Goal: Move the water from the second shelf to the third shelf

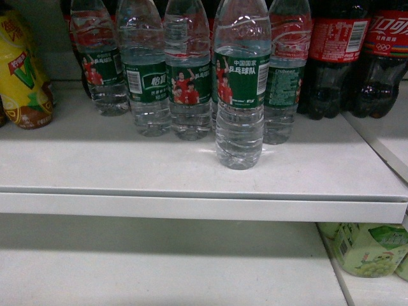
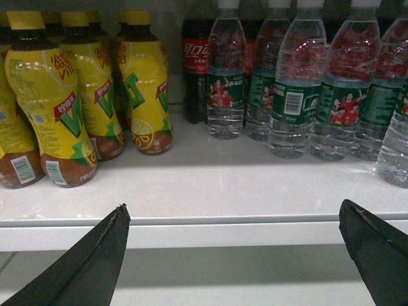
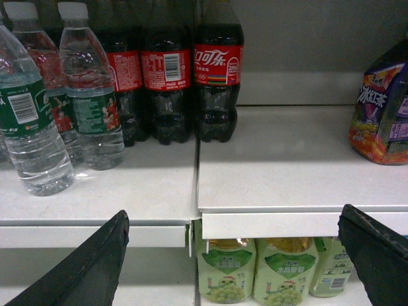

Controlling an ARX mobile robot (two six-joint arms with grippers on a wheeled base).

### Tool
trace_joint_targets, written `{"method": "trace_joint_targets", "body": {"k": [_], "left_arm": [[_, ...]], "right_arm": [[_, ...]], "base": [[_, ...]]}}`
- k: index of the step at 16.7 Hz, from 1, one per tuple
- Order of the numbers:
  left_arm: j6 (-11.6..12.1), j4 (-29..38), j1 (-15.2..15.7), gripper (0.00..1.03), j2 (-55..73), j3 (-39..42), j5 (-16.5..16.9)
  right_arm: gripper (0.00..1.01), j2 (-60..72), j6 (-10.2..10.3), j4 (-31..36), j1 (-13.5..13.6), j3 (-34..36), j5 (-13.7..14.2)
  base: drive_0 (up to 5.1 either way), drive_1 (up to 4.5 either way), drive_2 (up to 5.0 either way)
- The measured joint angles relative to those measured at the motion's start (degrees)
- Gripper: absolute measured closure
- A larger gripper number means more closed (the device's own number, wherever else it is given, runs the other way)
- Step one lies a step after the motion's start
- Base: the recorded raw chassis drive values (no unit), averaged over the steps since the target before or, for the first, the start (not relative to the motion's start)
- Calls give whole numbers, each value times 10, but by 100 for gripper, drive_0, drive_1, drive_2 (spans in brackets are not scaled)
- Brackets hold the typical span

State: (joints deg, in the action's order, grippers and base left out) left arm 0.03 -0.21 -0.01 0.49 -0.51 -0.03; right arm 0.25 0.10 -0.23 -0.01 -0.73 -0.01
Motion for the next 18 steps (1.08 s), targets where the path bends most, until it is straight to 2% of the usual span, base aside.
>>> {"method": "trace_joint_targets", "body": {"k": [18], "left_arm": [[0, 0, 0, 5, 0, 0, 0]], "right_arm": [[3, 0, 0, 0, 0, 0, 0]], "base": [[15, 449, -418]]}}
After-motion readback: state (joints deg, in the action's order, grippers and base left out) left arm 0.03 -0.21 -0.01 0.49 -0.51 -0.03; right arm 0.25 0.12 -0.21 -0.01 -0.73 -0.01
